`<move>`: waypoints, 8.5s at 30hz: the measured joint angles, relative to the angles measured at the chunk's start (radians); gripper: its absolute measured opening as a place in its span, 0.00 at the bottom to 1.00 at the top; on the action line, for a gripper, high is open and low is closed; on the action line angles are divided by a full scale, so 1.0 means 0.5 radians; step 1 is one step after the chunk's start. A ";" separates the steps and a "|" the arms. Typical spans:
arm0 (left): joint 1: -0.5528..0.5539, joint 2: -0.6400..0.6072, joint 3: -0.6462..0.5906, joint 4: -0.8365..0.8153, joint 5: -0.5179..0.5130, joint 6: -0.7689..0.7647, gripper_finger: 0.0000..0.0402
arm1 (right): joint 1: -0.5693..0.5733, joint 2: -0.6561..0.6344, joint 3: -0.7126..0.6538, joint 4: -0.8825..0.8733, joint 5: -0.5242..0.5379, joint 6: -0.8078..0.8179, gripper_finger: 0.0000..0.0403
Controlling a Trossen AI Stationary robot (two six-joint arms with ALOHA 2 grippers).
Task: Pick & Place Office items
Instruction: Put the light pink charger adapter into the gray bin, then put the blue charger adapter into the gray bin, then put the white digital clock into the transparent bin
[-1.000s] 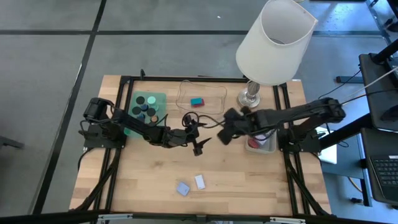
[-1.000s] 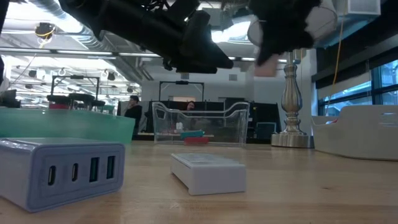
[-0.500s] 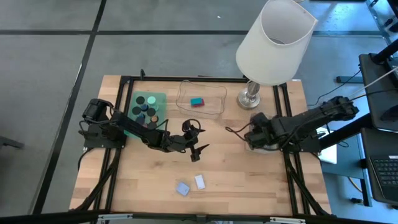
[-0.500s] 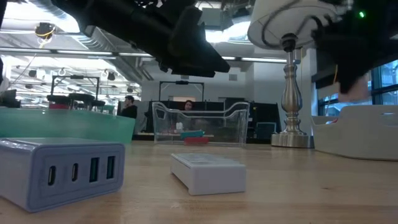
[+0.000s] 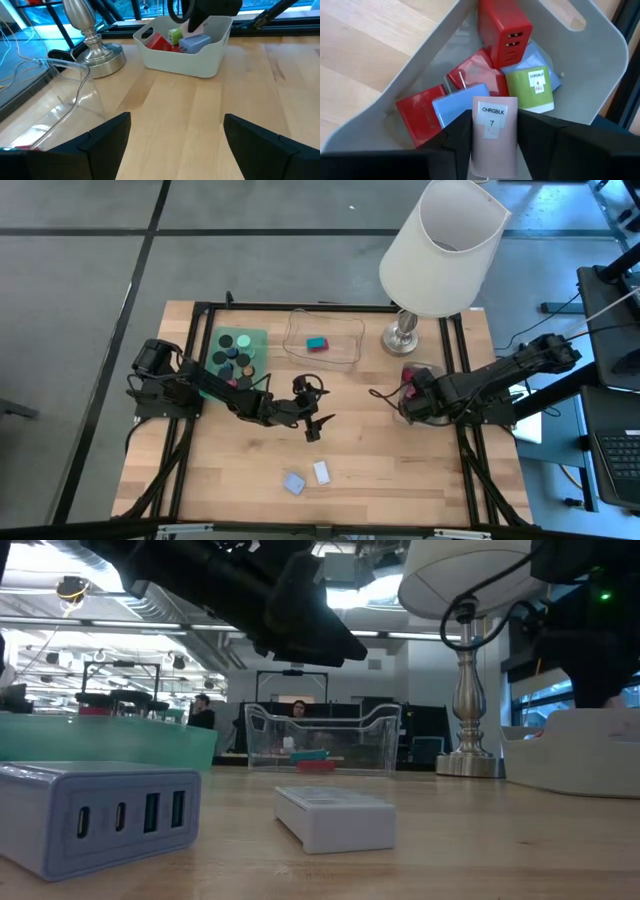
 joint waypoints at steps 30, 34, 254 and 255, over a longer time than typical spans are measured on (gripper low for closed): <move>-0.141 0.000 0.000 -0.251 1.161 0.355 0.79 | 0.232 0.004 0.582 0.349 0.496 -0.378 0.74; -0.203 0.000 0.000 -0.354 1.162 0.503 0.79 | 0.332 0.075 0.582 0.684 0.548 -0.459 0.72; -0.459 -0.256 0.000 0.396 -1.233 1.299 0.72 | 0.212 0.387 0.732 -0.588 0.058 -0.738 0.71; -0.459 -0.256 0.000 0.338 -1.100 1.286 0.72 | 0.214 0.387 0.778 -0.590 0.079 -0.721 0.71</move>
